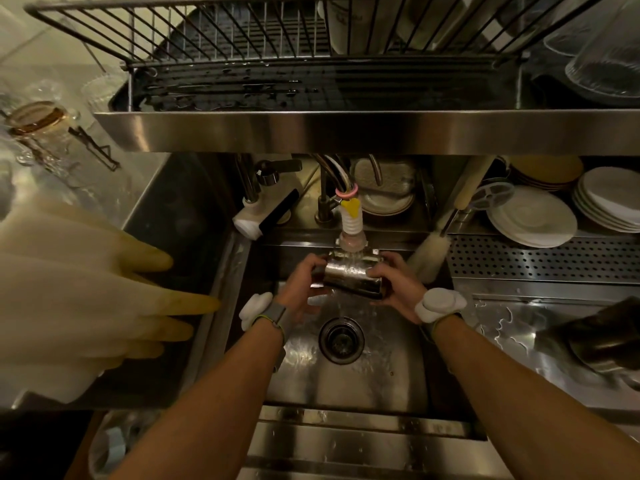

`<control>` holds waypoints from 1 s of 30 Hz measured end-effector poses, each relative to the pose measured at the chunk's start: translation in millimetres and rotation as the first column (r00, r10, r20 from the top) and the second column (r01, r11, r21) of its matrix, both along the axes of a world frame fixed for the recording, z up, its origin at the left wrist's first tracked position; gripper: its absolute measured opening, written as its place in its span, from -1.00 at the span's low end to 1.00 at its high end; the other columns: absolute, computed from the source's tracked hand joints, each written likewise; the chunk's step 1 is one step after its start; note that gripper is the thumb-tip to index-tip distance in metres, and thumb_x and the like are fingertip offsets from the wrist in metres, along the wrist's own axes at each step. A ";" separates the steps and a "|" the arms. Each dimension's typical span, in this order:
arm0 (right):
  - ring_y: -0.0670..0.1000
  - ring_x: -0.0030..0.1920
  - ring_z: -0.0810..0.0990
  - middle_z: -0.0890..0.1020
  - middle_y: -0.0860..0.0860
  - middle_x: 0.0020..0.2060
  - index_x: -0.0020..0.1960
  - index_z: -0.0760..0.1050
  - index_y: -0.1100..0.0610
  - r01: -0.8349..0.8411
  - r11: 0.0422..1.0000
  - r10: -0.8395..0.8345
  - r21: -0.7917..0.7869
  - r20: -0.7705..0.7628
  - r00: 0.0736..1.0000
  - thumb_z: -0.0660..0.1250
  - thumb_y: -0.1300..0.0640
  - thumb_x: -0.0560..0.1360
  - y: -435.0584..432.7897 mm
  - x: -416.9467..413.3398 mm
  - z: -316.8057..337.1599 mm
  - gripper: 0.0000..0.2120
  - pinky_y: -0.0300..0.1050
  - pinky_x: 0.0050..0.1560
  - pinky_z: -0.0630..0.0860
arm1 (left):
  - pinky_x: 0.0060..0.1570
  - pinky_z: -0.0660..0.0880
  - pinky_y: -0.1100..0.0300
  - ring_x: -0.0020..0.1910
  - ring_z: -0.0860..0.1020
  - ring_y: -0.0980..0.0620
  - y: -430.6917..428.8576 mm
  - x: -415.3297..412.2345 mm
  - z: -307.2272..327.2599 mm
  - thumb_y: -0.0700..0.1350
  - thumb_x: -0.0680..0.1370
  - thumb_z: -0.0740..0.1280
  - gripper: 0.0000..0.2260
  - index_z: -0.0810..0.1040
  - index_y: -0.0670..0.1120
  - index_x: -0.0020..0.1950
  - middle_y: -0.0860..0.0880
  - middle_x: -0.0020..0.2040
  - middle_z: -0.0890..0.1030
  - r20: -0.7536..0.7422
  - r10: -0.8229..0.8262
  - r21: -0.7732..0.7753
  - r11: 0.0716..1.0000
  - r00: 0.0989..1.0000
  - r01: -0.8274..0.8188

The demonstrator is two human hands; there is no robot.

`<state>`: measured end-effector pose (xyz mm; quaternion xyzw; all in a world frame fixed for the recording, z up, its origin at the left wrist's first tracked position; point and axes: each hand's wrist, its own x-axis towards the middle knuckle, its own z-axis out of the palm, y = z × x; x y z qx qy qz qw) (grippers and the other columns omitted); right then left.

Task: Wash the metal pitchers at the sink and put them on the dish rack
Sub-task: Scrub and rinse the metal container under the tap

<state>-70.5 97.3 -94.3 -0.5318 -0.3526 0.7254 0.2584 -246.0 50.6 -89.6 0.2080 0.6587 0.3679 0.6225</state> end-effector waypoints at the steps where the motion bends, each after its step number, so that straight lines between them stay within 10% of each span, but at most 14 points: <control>1: 0.22 0.16 0.53 0.47 0.20 0.25 0.26 0.30 0.01 -0.014 1.000 0.014 0.008 0.001 1.000 0.35 0.23 0.47 -1.4 -6.1 1.2 -0.57 0.04 -0.18 0.57 | -0.07 0.38 0.01 0.01 0.56 -0.06 -0.1 -3.5 -2.2 0.19 0.38 0.17 -0.66 0.56 0.04 -0.02 -0.03 -0.06 0.58 -0.005 0.030 -0.016 0.999 1.000 -0.030; 16: 0.23 0.18 0.52 0.43 0.16 0.29 0.34 0.28 0.04 -0.096 0.995 0.094 0.032 0.049 0.994 0.38 0.30 0.43 -8.4 -12.7 -3.3 -0.46 0.01 -0.20 0.57 | 0.20 0.42 -0.14 0.11 0.57 -0.15 -0.9 -16.2 -16.3 0.35 0.52 0.05 -0.48 0.53 0.04 0.20 -0.07 0.10 0.58 -0.031 0.057 -0.108 0.992 0.998 -0.060; 21: 0.21 0.12 0.52 0.41 0.19 0.30 0.23 0.32 0.02 -0.030 1.000 0.031 -0.009 0.050 0.998 0.35 0.34 0.44 -4.6 5.0 -14.5 -0.55 0.24 0.03 0.55 | -0.12 0.47 0.05 -0.02 0.57 -0.12 -1.4 -20.0 -18.4 0.34 0.54 0.04 -0.47 0.52 0.02 0.24 -0.08 0.16 0.56 -0.026 0.058 -0.116 0.991 0.998 -0.061; 30: 0.17 0.07 0.53 0.43 0.18 0.26 0.26 0.31 0.03 -0.034 0.999 0.034 0.014 0.045 0.998 0.37 0.31 0.44 -2.8 -2.2 -9.2 -0.54 0.08 -0.15 0.57 | -0.03 0.50 -0.03 0.00 0.60 -0.11 2.7 -10.4 -14.8 0.37 0.52 0.04 -0.43 0.51 0.02 0.28 -0.07 0.18 0.59 -0.042 0.031 -0.121 0.992 0.999 -0.036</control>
